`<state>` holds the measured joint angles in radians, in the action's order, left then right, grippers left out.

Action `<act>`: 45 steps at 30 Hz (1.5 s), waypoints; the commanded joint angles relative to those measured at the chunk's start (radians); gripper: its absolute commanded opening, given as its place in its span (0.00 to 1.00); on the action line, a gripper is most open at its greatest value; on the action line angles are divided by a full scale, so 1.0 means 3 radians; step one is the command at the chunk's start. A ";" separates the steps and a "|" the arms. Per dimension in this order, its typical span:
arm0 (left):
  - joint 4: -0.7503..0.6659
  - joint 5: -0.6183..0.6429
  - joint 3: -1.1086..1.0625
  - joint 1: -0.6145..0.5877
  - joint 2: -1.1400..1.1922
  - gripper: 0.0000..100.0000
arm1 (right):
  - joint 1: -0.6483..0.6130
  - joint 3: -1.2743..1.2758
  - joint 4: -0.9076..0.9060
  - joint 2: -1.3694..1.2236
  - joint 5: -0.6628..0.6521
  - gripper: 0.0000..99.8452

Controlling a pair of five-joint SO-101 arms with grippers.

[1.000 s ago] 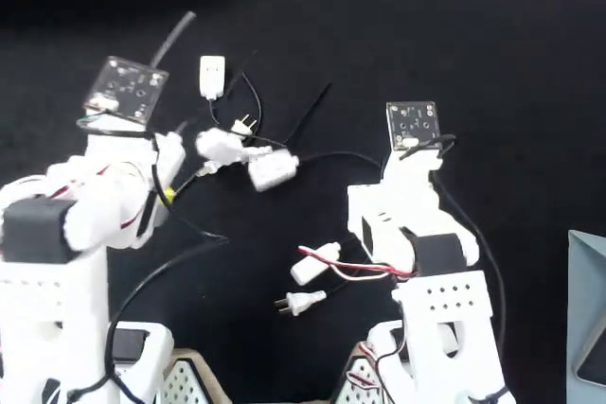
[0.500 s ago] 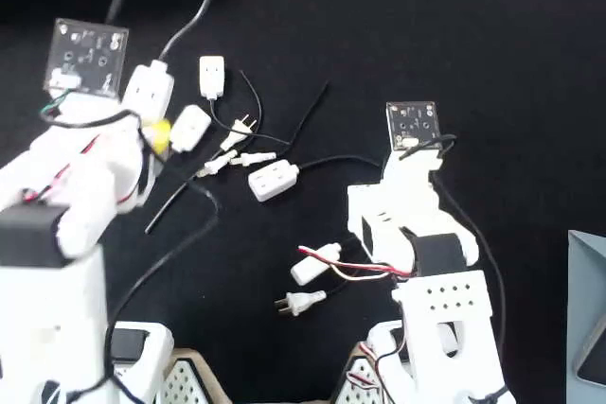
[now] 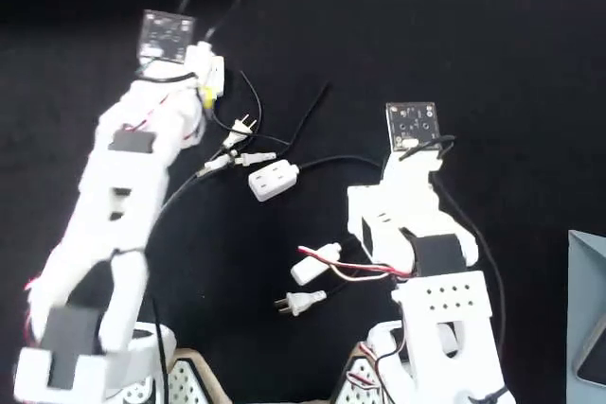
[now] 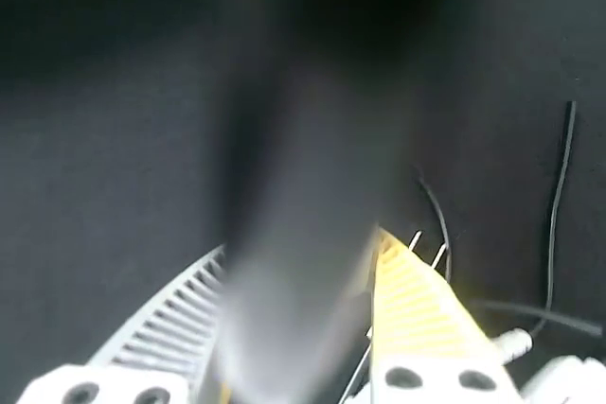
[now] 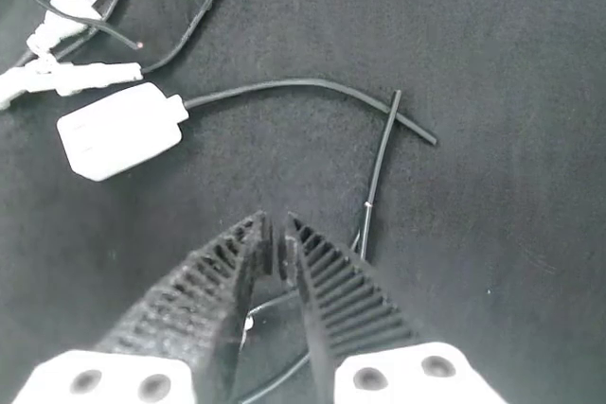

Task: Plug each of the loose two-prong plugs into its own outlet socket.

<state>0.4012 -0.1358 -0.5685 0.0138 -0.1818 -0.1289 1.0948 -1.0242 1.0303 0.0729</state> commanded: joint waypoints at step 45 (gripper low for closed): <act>0.2071 0.0199 0.3005 -0.0120 0.1821 0.28 | 0.0031 -0.0018 0.0082 0.0038 -0.0005 0.02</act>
<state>0.9613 -0.0713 0.2785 0.0015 0.4012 -0.1289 1.0948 -1.0134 1.0303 0.0729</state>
